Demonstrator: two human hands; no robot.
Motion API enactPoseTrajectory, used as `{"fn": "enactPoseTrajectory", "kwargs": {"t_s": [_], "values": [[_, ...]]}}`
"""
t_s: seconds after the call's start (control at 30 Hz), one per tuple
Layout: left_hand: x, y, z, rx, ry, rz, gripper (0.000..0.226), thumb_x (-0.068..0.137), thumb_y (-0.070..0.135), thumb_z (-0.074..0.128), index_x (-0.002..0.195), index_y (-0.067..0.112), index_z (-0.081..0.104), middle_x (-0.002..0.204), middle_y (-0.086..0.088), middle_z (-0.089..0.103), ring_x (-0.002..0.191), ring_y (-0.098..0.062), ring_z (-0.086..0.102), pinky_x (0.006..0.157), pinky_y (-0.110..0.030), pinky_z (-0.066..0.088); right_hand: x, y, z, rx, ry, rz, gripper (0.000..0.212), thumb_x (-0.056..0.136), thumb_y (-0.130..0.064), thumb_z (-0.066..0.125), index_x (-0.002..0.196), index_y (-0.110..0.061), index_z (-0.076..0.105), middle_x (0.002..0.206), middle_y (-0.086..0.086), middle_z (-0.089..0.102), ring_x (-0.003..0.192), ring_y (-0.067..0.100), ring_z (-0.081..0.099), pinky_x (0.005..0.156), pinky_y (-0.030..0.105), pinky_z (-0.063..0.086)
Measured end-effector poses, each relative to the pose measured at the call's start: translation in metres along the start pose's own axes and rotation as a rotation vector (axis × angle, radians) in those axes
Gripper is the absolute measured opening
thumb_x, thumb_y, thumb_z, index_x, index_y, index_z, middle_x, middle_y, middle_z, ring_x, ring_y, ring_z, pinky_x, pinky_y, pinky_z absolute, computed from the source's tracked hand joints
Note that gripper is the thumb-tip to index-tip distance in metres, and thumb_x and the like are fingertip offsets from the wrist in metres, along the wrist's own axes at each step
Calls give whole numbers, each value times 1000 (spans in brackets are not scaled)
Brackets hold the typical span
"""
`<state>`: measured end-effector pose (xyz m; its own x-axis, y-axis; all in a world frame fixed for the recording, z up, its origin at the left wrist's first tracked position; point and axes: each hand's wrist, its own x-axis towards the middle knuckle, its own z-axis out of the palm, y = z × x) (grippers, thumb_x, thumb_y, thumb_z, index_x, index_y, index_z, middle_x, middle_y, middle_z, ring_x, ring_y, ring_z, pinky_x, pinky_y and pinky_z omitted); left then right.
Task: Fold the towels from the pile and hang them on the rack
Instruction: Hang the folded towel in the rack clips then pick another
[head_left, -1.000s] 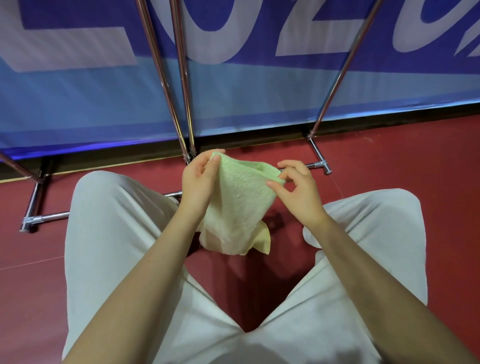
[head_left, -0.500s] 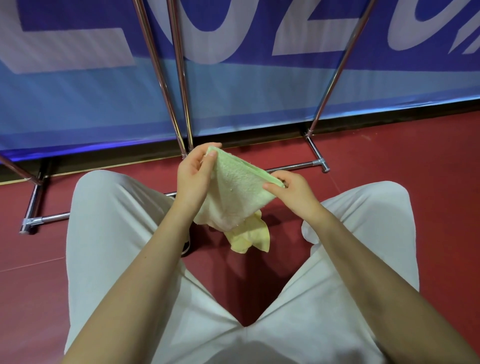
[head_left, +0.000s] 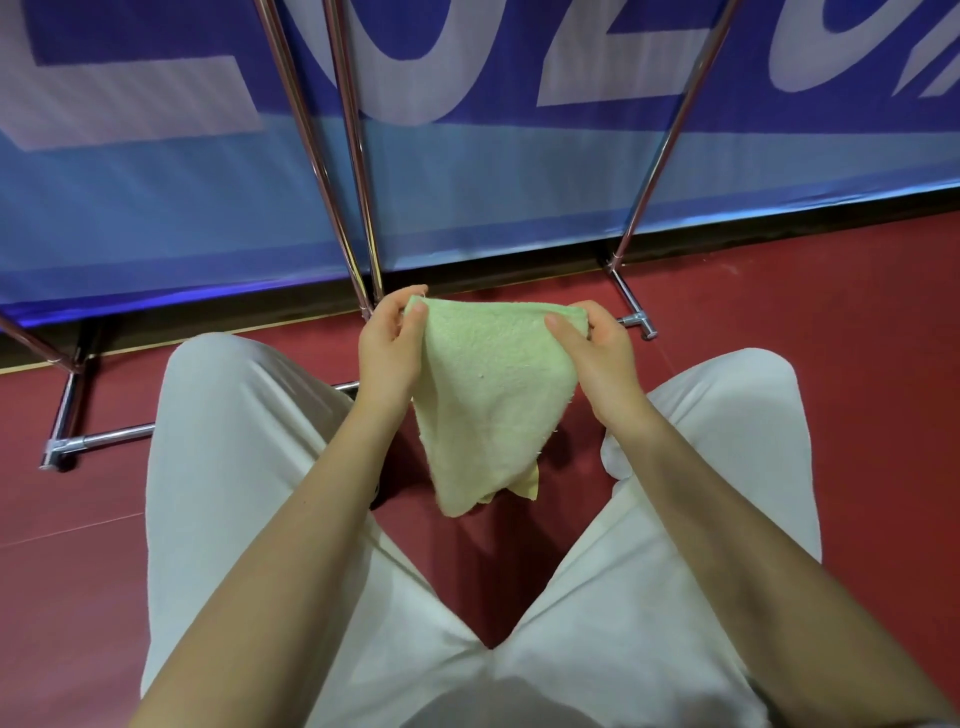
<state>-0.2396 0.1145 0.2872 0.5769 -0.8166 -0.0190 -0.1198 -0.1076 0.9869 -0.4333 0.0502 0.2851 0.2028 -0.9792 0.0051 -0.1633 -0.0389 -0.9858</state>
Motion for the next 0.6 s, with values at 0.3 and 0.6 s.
{"fn": "enactPoseTrajectory", "kwargs": {"t_s": [0.3,0.6], "values": [[2,3,23,-166,86,-240,26,98,18,46,115,13,65,121,-2,64,114,-20,59,98,-34,48,7,2,19,-58,193,28,20,91,-25,62,76,-17,52,69,-8,49,59,0,43,57,12,38],[-7,-1,51,-217,78,-315,30,88,33,50,109,23,70,123,-3,65,118,-20,58,106,-46,44,7,6,44,160,224,261,17,87,-30,62,90,-13,58,88,3,61,82,18,59,81,41,52]]}}
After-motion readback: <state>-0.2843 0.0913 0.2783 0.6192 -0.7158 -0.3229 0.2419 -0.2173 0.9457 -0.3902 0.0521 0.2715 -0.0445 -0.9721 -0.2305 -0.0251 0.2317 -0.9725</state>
